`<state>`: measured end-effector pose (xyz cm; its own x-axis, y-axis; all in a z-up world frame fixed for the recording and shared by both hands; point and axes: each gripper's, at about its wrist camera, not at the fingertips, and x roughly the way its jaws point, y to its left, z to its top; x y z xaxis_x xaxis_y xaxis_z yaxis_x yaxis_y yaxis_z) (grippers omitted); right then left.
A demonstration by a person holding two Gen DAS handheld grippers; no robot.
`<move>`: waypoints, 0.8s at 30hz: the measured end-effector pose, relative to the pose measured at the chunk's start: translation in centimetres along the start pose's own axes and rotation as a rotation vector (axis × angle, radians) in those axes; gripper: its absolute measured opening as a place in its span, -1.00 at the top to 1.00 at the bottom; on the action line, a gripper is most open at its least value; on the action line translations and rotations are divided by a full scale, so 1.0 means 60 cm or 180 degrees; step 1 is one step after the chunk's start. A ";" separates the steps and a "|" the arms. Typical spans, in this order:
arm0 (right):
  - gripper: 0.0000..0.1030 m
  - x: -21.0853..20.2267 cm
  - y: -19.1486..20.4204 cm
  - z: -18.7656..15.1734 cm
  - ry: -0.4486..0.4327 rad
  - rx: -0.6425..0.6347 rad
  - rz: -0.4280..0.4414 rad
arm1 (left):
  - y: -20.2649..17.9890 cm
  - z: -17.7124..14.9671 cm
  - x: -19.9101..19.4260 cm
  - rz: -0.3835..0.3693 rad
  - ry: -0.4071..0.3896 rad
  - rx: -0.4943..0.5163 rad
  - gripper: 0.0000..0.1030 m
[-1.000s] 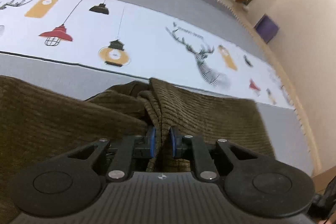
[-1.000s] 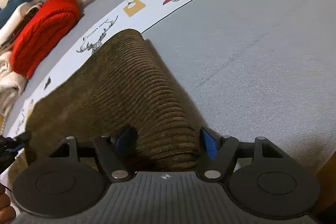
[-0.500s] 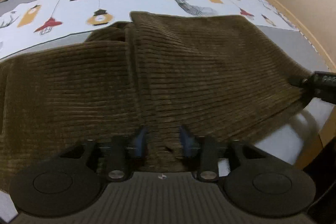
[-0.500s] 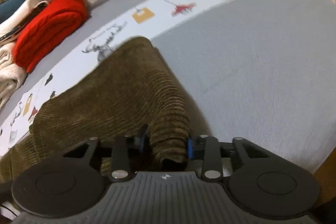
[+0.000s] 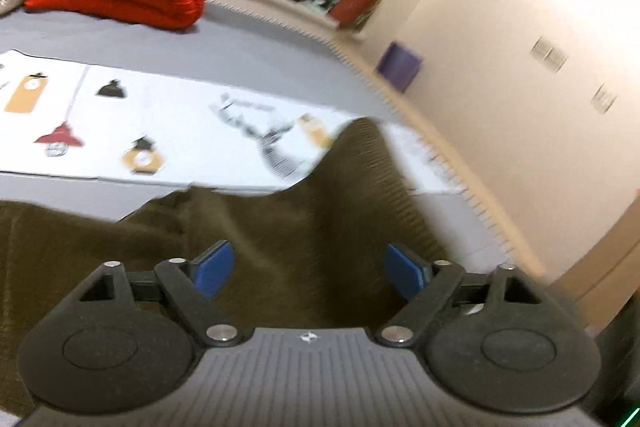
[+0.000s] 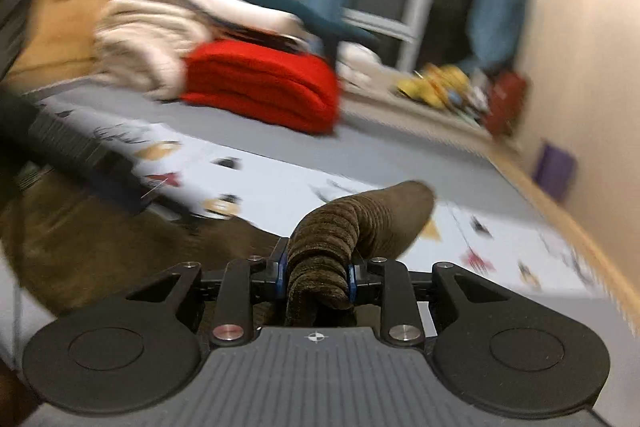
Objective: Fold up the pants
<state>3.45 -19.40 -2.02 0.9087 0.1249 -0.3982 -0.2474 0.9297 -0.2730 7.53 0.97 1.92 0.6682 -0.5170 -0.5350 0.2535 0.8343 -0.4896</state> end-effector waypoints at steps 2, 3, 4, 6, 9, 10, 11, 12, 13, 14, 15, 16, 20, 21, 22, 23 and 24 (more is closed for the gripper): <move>0.47 0.000 0.033 0.008 0.0000 -0.0135 0.0114 | -0.008 0.021 0.002 -0.0146 0.0071 -0.0062 -0.93; 0.47 0.001 0.049 0.010 0.0010 -0.0203 0.0171 | -0.008 0.031 0.004 -0.0200 0.0123 -0.0073 -0.96; 0.47 0.002 0.061 0.012 0.0011 -0.0283 0.0209 | -0.009 0.035 0.003 -0.0198 0.0167 -0.0049 -0.97; 0.48 0.003 0.090 0.019 -0.0012 -0.0456 0.0339 | -0.008 0.040 0.008 0.0005 0.0248 0.0052 -0.97; 0.48 -0.001 0.125 0.026 -0.0078 -0.0714 0.0540 | 0.017 0.046 0.036 0.0143 0.0464 -0.0008 -0.96; 0.49 -0.001 0.134 0.025 -0.0092 -0.0789 0.0610 | 0.027 0.047 0.047 0.0167 0.0565 -0.0062 -0.95; 0.49 -0.001 0.144 0.027 -0.0101 -0.0849 0.0671 | 0.036 0.049 0.054 0.0218 0.0627 -0.0099 -0.94; 0.49 -0.002 0.155 0.027 -0.0112 -0.0922 0.0732 | 0.046 0.049 0.060 0.0264 0.0654 -0.0103 -0.78; 0.49 -0.001 0.164 0.027 -0.0115 -0.0992 0.0767 | 0.054 0.048 0.064 0.0355 0.0676 -0.0071 -0.22; 0.49 0.001 0.172 0.028 -0.0112 -0.1038 0.0789 | 0.062 0.048 0.068 0.0485 0.0715 -0.0031 0.15; 0.49 0.004 0.176 0.030 -0.0097 -0.1046 0.0798 | 0.074 0.049 0.071 0.0557 0.0764 -0.0029 0.30; 0.49 0.008 0.176 0.034 -0.0075 -0.1037 0.0789 | 0.086 0.050 0.070 0.0527 0.0774 -0.0088 0.44; 0.33 0.012 0.175 0.052 -0.0027 -0.0970 0.0947 | 0.119 0.070 0.043 0.0523 0.0697 -0.0125 0.55; 0.29 0.010 0.169 0.058 -0.0056 -0.0884 0.1027 | 0.132 0.075 0.031 0.0541 0.0661 -0.0131 0.56; 0.23 0.009 0.162 0.067 -0.0079 -0.0738 0.1163 | 0.146 0.081 0.017 0.0572 0.0622 -0.0137 0.58; 0.08 0.008 0.153 0.077 -0.0103 -0.0564 0.1332 | 0.160 0.084 -0.004 0.0611 0.0578 -0.0144 0.58; -0.02 0.006 0.142 0.086 -0.0129 -0.0389 0.1492 | 0.177 0.091 -0.028 0.0683 0.0524 -0.0171 0.59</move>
<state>3.39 -9.64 0.02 0.7017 0.5361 -0.4692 -0.6687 0.7228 -0.1743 12.90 11.76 1.40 0.5788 -0.3574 -0.7330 0.0781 0.9190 -0.3864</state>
